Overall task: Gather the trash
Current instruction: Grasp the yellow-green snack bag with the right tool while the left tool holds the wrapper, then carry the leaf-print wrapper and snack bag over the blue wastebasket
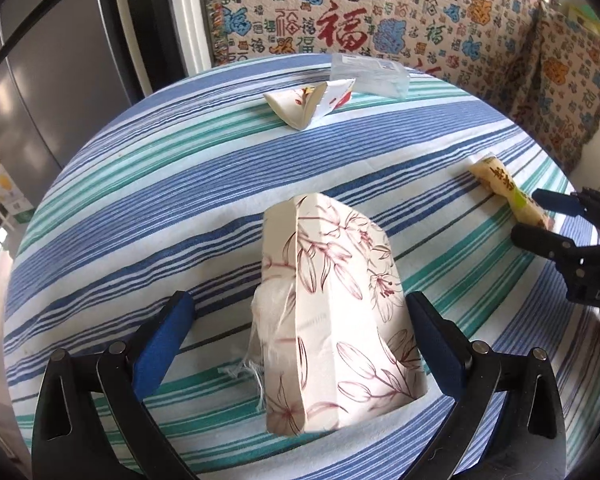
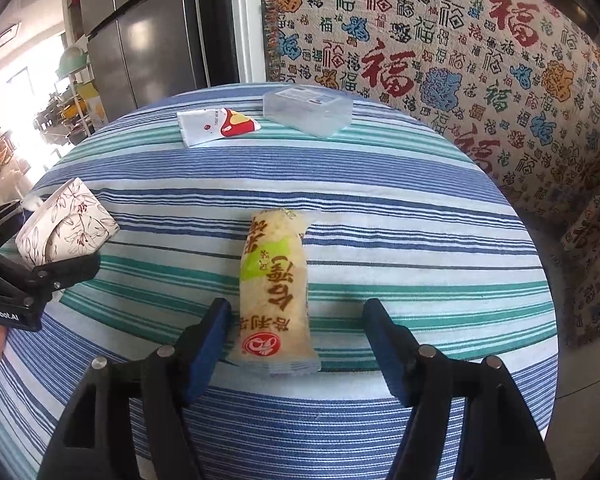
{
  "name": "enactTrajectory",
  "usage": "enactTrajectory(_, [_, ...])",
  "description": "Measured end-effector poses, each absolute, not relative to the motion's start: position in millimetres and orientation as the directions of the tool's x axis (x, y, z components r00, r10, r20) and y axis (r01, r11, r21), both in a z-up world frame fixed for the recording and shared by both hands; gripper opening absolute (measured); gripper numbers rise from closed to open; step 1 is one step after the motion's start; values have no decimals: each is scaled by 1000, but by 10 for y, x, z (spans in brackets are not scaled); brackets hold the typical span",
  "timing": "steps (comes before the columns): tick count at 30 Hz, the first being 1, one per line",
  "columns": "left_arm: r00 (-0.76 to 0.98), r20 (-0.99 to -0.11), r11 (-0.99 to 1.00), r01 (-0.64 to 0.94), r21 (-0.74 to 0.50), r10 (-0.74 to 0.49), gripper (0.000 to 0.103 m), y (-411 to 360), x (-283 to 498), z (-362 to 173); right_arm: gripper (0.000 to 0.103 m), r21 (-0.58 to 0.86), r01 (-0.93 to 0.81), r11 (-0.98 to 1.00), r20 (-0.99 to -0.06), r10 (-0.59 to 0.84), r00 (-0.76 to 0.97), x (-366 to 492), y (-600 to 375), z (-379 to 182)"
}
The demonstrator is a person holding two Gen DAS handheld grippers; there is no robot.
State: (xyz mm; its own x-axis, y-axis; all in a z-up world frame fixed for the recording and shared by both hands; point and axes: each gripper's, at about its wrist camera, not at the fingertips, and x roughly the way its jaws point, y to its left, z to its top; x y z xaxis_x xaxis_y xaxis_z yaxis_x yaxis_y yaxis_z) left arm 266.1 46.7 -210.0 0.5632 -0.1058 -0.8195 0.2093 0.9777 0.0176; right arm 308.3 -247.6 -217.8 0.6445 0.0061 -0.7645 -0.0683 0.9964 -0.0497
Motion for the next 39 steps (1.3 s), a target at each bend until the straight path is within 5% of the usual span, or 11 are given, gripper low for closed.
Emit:
enactTrajectory(18, [506, -854, 968, 251, 11, -122, 102, 519, 2591, -2069, 72, -37, -165, 986, -839, 59, 542, 3046, -2547, -2103])
enactTrajectory(25, [549, -822, 958, 285, 12, -153, 101, 519, 2515, -1927, 71, -8, -168, 986, -797, 95, 597, 3016, -2458, -1938])
enactTrajectory(28, [564, -814, 966, 259, 16, -138, 91, 542, 2541, -1903, 70, 4, -153, 988, -800, 95, 593, 3090, -2429, -1941])
enactTrajectory(31, [559, -813, 962, 274, -5, -163, 63, 530, 2555, -1892, 28, 28, -146, 989, -832, 104, 544, 3149, -2429, -2033])
enactTrajectory(33, [570, -803, 963, 270, -17, -174, 45, 521, 2522, -1848, 24, 33, -132, 991, -829, 101, 550, 3122, -2435, -1996])
enactTrajectory(39, [579, -784, 966, 237, -100, -223, 40, 652, 2513, -1757, 24, 36, -131, 991, -796, 108, 595, 2912, -2495, -1728])
